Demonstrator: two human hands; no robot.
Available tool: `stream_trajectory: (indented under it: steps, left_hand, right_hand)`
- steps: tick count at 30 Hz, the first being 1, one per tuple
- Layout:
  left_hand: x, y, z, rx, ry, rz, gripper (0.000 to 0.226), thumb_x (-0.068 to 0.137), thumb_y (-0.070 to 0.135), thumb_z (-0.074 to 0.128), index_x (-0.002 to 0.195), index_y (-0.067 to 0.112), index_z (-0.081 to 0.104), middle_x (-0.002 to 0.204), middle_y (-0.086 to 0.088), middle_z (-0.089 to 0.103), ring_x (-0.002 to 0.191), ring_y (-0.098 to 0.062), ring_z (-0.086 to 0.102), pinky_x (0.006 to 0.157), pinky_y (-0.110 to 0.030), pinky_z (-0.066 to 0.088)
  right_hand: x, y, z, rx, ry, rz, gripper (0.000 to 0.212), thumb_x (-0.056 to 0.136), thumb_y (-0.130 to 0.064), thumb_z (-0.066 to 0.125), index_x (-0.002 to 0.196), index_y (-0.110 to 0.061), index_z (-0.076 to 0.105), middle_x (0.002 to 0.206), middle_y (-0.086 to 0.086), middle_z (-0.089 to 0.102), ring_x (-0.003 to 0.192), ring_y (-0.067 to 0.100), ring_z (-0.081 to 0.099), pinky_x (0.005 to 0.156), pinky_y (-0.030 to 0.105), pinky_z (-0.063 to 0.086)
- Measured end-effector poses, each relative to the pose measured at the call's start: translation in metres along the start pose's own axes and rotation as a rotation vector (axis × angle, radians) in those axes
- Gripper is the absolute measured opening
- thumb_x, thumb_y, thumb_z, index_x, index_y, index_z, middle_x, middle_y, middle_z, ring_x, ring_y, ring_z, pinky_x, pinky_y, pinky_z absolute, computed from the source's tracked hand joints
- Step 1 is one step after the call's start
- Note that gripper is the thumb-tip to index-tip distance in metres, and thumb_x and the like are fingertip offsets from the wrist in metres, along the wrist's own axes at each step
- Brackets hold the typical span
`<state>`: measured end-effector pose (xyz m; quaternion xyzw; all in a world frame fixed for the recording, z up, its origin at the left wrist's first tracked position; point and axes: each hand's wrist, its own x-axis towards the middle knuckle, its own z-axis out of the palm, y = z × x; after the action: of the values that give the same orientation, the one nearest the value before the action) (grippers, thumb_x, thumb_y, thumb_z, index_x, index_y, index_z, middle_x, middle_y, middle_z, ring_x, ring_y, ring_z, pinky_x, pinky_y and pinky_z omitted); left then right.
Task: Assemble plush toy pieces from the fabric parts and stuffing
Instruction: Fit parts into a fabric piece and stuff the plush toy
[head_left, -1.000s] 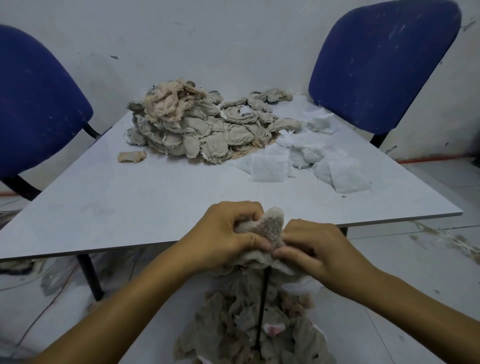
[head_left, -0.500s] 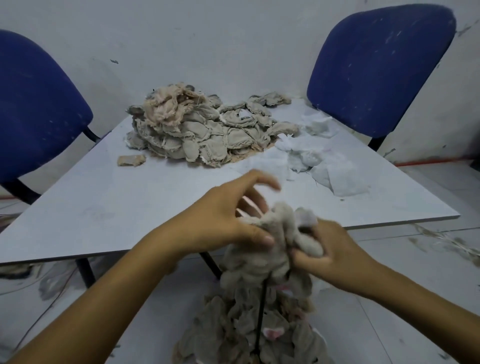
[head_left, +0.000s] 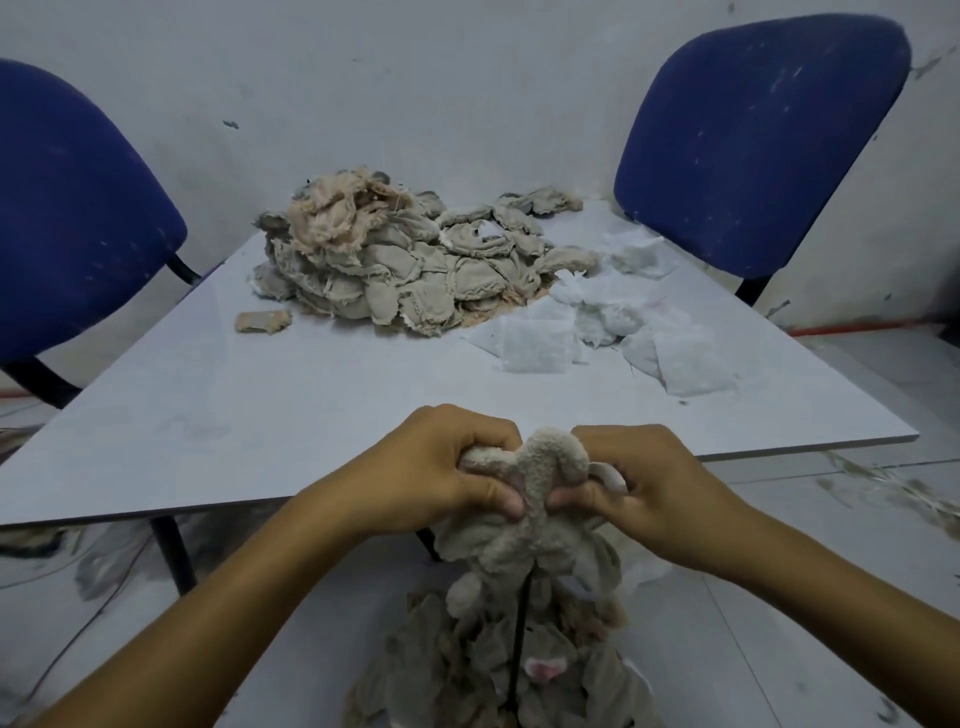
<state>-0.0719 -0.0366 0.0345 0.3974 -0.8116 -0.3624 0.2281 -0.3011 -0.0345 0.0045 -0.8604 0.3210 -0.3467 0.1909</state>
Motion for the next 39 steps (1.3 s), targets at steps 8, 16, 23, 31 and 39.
stream_trajectory:
  steps: [8, 16, 23, 31, 39]
  left_hand:
    - [0.0, 0.019, 0.003, -0.337, 0.243, 0.182, 0.022, 0.067, 0.011, 0.085, 0.084, 0.01, 0.07, 0.077, 0.005, 0.069, 0.073, -0.006, 0.063, 0.065, -0.02, 0.051]
    - [0.006, 0.009, 0.016, 0.074, -0.065, -0.042, 0.029, 0.075, 0.031, 0.085, 0.1, 0.028, 0.069, 0.1, 0.01, 0.069, 0.096, -0.006, 0.063, 0.087, -0.038, 0.052]
    - [0.0, 0.009, -0.005, -0.047, 0.123, 0.034, 0.032, 0.068, 0.013, 0.089, 0.093, 0.019, 0.069, 0.09, 0.011, 0.069, 0.087, -0.005, 0.063, 0.077, -0.027, 0.05]
    - [0.007, 0.023, 0.02, -0.005, 0.067, 0.031, 0.023, 0.073, 0.026, 0.087, 0.082, 0.04, 0.07, 0.087, 0.01, 0.073, 0.083, -0.002, 0.066, 0.077, -0.033, 0.055]
    - [0.005, 0.011, 0.002, 0.361, -0.178, -0.036, 0.05, 0.076, 0.026, 0.082, 0.096, 0.058, 0.049, 0.103, 0.022, 0.048, 0.093, 0.005, 0.048, 0.076, -0.011, 0.038]
  right_hand:
    - [-0.003, -0.017, -0.013, 0.214, 0.197, -0.016, 0.012, 0.084, -0.032, 0.071, 0.093, -0.028, 0.064, 0.087, -0.015, 0.065, 0.08, 0.006, 0.063, 0.067, 0.016, 0.047]
    - [-0.013, 0.003, -0.008, 0.114, -0.159, 0.136, 0.026, 0.084, -0.043, 0.075, 0.1, -0.037, 0.056, 0.093, -0.017, 0.062, 0.084, 0.006, 0.06, 0.066, 0.017, 0.044]
    - [-0.005, -0.004, -0.012, -0.012, 0.285, -0.119, 0.012, 0.091, -0.02, 0.062, 0.091, -0.01, 0.067, 0.085, -0.013, 0.06, 0.075, 0.009, 0.058, 0.063, 0.022, 0.044]
    - [-0.011, 0.01, -0.015, 0.068, -0.226, 0.143, 0.027, 0.089, -0.029, 0.07, 0.108, -0.038, 0.054, 0.1, -0.015, 0.063, 0.093, 0.01, 0.062, 0.076, 0.033, 0.052]
    - [-0.013, -0.007, -0.008, -0.035, -0.116, -0.005, 0.066, 0.084, -0.036, 0.072, 0.142, -0.037, 0.04, 0.118, -0.017, 0.049, 0.111, 0.007, 0.052, 0.086, 0.022, 0.046]
